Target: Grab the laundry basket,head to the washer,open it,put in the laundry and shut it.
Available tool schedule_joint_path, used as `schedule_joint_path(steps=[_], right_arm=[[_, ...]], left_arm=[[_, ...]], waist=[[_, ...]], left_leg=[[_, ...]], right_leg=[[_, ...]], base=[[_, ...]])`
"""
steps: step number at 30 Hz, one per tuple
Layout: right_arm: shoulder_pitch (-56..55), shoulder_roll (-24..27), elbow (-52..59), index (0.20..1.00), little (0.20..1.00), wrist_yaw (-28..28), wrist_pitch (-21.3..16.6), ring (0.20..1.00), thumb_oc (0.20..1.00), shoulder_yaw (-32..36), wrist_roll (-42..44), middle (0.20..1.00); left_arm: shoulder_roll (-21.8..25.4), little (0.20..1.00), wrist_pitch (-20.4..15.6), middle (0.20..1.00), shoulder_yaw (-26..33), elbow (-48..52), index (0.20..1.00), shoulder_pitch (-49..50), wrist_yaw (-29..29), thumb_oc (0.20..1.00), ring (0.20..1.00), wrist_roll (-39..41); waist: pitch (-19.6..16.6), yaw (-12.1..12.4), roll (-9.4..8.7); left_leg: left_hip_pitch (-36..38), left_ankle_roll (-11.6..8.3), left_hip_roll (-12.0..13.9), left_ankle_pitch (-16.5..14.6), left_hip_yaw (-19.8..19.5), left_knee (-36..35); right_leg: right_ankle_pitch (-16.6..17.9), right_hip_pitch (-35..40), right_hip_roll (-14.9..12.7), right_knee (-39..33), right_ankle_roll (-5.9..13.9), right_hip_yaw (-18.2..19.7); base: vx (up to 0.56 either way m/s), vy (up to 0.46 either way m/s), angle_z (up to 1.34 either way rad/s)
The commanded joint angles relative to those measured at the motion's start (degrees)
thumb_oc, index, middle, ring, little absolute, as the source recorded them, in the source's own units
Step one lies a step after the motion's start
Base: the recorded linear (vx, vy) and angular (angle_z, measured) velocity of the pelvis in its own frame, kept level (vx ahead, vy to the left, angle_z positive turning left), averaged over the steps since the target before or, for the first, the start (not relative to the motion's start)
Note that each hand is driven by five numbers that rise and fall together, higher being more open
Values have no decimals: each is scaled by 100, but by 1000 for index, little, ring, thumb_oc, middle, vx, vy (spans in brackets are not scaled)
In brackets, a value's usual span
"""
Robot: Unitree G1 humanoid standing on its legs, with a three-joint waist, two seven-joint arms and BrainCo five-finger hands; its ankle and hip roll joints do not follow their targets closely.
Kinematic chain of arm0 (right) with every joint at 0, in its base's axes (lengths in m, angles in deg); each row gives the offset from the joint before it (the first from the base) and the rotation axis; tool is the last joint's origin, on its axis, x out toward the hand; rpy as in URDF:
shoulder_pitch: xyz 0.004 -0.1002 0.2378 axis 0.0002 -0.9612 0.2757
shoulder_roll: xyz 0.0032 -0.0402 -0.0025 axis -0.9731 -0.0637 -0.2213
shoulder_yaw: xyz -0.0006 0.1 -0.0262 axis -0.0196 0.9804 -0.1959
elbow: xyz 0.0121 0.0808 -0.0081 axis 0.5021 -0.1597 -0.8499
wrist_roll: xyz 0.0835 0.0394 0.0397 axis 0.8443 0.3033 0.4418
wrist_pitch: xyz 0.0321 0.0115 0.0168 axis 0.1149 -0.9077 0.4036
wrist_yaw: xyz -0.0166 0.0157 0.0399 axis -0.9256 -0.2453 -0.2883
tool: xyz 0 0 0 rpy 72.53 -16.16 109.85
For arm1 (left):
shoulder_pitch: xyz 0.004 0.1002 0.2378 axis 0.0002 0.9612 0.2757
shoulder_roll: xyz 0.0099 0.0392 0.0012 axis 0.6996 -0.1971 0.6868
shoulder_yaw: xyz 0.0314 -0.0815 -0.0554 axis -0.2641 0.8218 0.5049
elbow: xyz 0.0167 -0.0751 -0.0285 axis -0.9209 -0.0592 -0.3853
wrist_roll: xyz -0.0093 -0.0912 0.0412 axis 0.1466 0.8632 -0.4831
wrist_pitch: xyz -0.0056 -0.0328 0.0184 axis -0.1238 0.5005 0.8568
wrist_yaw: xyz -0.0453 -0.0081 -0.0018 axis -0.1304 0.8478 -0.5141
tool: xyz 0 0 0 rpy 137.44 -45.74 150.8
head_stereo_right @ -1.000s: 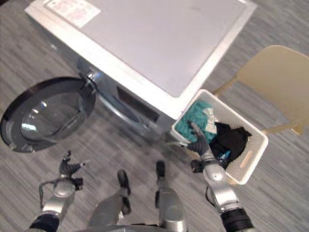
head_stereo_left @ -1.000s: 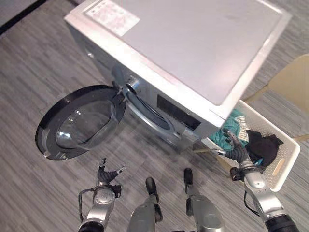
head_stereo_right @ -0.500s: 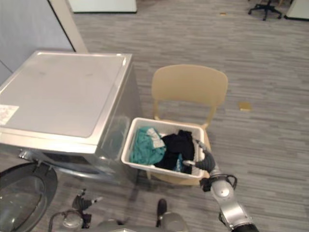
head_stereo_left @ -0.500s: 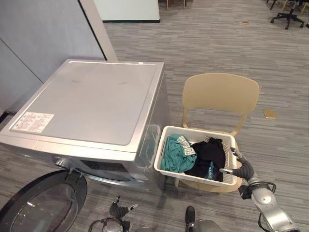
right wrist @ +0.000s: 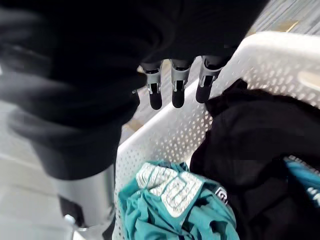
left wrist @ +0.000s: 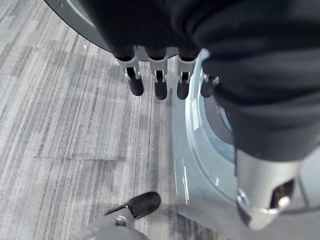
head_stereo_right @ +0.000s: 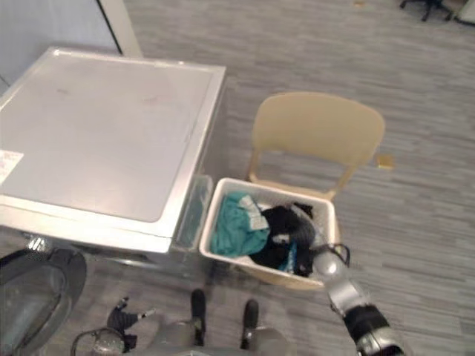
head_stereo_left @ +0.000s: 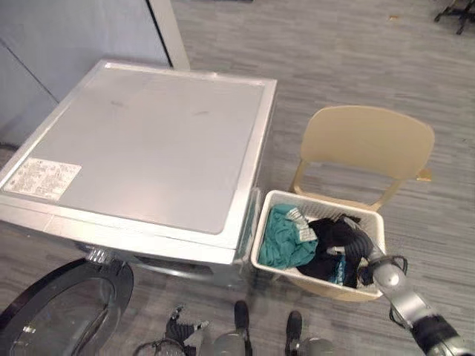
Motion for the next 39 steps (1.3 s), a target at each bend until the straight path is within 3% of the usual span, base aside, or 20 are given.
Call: schedule_joint_path(steps=[1, 7, 11, 16, 17, 18, 21, 28, 32, 39], right_arm=[[622, -127, -221, 1000, 1000, 354, -83, 1000, 1000, -350, -362, 1000], [1794, -327, -1436, 1000, 1000, 858, 110, 1000, 1000, -757, -685, 1000], [2923, -314, -2589, 1000, 1000, 1153, 302, 1000, 1000, -1005, -675, 1000], [3296, -239, -2968, 1000, 1000, 1037, 321, 1000, 1000, -1103, -460, 1000], [3330, -224, -2907, 821, 821, 1027, 296, 821, 821, -1127, -390, 821], [3284, -201, -2643, 200, 200, 957, 202, 200, 200, -1039, -57, 200], [2921, -252, -1942, 200, 200, 823, 25, 200, 200, -713, 684, 200], [1869, -393, -401, 200, 200, 540, -218, 200, 200, -139, 1328, 200], [947, -359, 1038, 200, 200, 131, -395, 200, 200, 269, 1564, 200], [-180, -179, 2449, 200, 200, -814, -488, 200, 200, 658, 2241, 200]], left_arm=[[302, 1000, -235, 1000, -68, 81, 1000, -202, 202, 1000, 1000, 45], [389, 1000, -356, 1000, -217, 203, 1000, -509, 346, 1000, 1000, 301], [473, 1000, -495, 1000, -300, 220, 1000, -843, 562, 1000, 1000, 687], [515, 1000, -533, 1000, -368, 248, 1000, -990, 532, 1000, 1000, 808], [506, 1000, -536, 1000, -384, 237, 1000, -992, 522, 1000, 1000, 804], [465, 1000, -528, 1000, -427, 247, 1000, -989, 503, 1000, 1000, 804], [391, 1000, -465, 1000, -390, 283, 1000, -903, 420, 1000, 1000, 812], [299, 1000, -321, 1000, -220, 362, 1000, -760, 300, 1000, 1000, 722], [301, 1000, -190, 1000, 9, 599, 1000, -537, 160, 1000, 1000, 568], [322, 1000, -75, 1000, 370, 695, 1000, -108, -36, 1000, 1000, 423]], waist=[[253, 284, -243], [567, 562, -245], [921, 809, -91], [985, 934, 55], [979, 950, 69], [968, 960, 81], [901, 922, 45], [722, 751, -111], [426, 542, -283], [-13, 331, -373]], left_leg=[[-153, -164, 22, -676, -96, 569], [-717, -146, -32, -545, -222, 618], [-1302, -152, -120, -382, -350, 686], [-1549, -203, -185, -207, -462, 563], [-1553, -216, -190, -171, -475, 506], [-1517, -236, -199, -113, -508, 379], [-1322, -244, -228, -118, -543, 215], [-849, -195, -202, -268, -454, 135], [-366, -112, -216, -419, -305, 65], [335, 11, -272, -605, -122, -57]], right_leg=[[-546, -404, -224, 438, 420, 292], [-414, -970, -288, 584, 430, 245], [-363, -1553, -384, 778, 399, 122], [-320, -1807, -426, 780, 410, -10], [-309, -1812, -431, 752, 417, -23], [-292, -1777, -434, 692, 437, -55], [-278, -1596, -433, 573, 472, -46], [-251, -1178, -434, 411, 521, 34], [-242, -738, -418, 273, 588, 132], [-268, -236, -435, 249, 705, 327]], base=[[-116, 39, 6], [-83, 24, 6], [-126, 15, 16], [-70, -7, 18], [-17, -20, 26], [1, -14, 26], [35, -12, 13], [34, 3, 2], [80, 31, -5], [67, 76, -24]])
